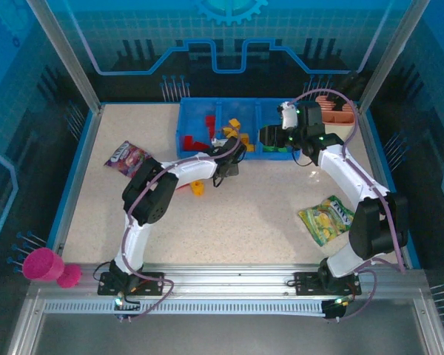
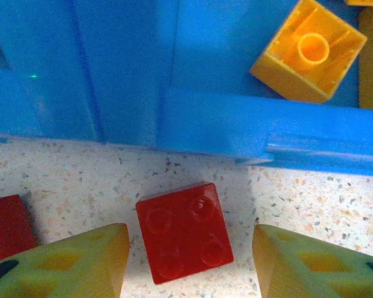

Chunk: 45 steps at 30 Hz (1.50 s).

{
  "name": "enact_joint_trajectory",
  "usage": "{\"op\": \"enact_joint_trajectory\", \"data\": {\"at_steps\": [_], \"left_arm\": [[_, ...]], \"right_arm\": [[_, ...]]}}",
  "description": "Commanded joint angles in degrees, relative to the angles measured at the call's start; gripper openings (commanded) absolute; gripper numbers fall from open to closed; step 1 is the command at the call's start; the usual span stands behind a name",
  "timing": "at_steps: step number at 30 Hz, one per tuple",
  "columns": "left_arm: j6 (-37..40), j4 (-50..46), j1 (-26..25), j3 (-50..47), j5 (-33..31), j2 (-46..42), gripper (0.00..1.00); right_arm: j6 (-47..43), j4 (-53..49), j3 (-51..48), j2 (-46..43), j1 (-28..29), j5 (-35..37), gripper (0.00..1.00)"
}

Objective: Sort the legos into containers by color
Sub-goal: Pick up the lego from the center of the table, then place the lego in the container.

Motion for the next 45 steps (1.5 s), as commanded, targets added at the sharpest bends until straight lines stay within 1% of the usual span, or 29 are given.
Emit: {"op": "enact_joint_trajectory", "data": {"at_steps": [1, 9, 18, 22, 26, 30, 33, 36, 38, 41, 45], "left_arm": [[0.2, 0.18, 0.42, -0.63, 1.51, 2.51, 0.51], [-0.31, 1.03, 0.9, -2.0, 2.58, 3.63, 0.44], [0.62, 1.87, 0.99, -3.33, 3.87, 3.32, 0.31], [2.96, 5.78, 0.63, -9.98, 4.28, -2.08, 0.31], [5.8, 4.24, -0.06, -14.28, 3.33, -9.26, 0.29], [9.09, 0.69, -0.33, -15.68, 1.34, -17.02, 0.29], [12.43, -0.53, -0.01, -14.61, -0.82, -21.16, 0.29], [15.55, -0.13, 1.19, -11.96, -1.69, -22.86, 0.28], [19.31, 1.91, 2.28, -10.49, -3.15, -22.23, 0.28], [24.12, 4.63, 5.81, -7.35, -3.87, -19.46, 0.28], [25.28, 7.26, 11.19, -1.45, -1.69, -14.53, 0.26]], "right_arm": [[0.24, 0.57, -0.09, 0.74, -0.47, -1.65, 0.59], [-0.55, 0.17, -0.33, 2.12, -0.42, -2.78, 0.59], [-0.99, -0.56, -0.22, 3.11, -0.42, -2.5, 0.59], [-2.11, -0.9, -0.46, 3.41, -0.34, -4.35, 0.58], [-2.65, -1.62, -1.53, 3.41, -0.33, -4.03, 0.56], [-2.35, -1.47, -2.95, 3.56, -0.34, -3.81, 0.56], [-2.0, -1.32, -3.53, 3.64, -0.02, -3.94, 0.56], [-1.78, -1.52, -3.85, 3.64, 0.63, -3.76, 0.56], [-1.84, -1.69, -3.97, 3.63, 0.97, -3.57, 0.56], [-3.01, -1.32, -4.82, 3.27, 1.66, -3.6, 0.57], [-4.32, -2.43, -5.55, 2.43, 2.24, -1.5, 0.57]]}}
